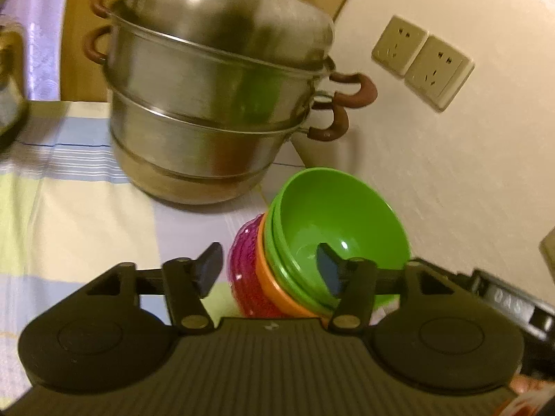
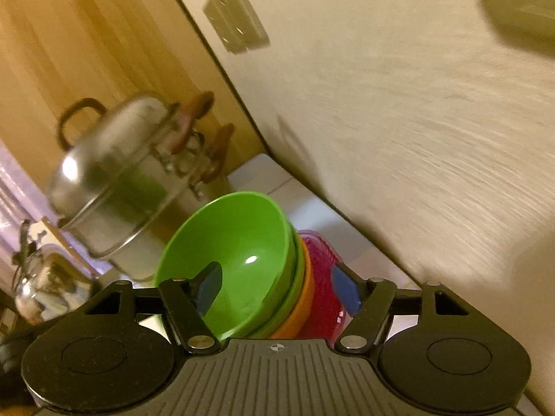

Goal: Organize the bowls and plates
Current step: 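Lower the bowl stack onto the pink plates and open both grippers, then pull both grippers back from the stacked bowls and plates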

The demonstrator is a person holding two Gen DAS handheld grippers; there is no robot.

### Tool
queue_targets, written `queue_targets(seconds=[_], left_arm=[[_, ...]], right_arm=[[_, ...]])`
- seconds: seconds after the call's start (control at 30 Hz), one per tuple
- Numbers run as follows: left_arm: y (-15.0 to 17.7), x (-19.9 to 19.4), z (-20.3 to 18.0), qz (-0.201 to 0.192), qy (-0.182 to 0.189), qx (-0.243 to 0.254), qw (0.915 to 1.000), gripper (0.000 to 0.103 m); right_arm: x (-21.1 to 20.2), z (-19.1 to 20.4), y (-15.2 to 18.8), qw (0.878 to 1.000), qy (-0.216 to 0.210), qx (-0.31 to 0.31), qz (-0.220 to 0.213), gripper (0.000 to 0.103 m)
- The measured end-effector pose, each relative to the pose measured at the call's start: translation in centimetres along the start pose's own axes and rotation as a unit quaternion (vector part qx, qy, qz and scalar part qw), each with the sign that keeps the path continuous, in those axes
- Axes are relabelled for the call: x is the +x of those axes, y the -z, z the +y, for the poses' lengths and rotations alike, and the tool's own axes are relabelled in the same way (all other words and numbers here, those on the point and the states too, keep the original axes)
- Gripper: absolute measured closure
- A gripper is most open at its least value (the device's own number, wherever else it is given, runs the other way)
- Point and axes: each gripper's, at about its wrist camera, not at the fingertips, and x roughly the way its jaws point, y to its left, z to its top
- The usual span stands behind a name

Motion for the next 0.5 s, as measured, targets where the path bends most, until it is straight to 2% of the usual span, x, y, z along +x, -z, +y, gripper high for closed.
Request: queue_targets(seconds=[0.13, 0.23, 0.5], left_arm=[[1.6, -3.4, 0.1, -0.008, -0.01, 0.0, 0.9999, 0.025], [3.3, -6.0, 0.2, -0.017, -0.018, -0.008, 0.9997, 0.017], [9.1, -11.8, 0.1, -0.033, -0.061, 0.016, 0.9975, 0.005]], right_arm=[[-2.7, 0.8, 1.7, 1.0, 0.004, -0.021, -0.009, 0.03], [-5.0, 1.1, 3.1, 0.999, 0.007, -0.032, -0.018, 0.03], [-10.3, 1.2, 6.9, 0.999, 0.018, -0.043, -0.023, 0.028]])
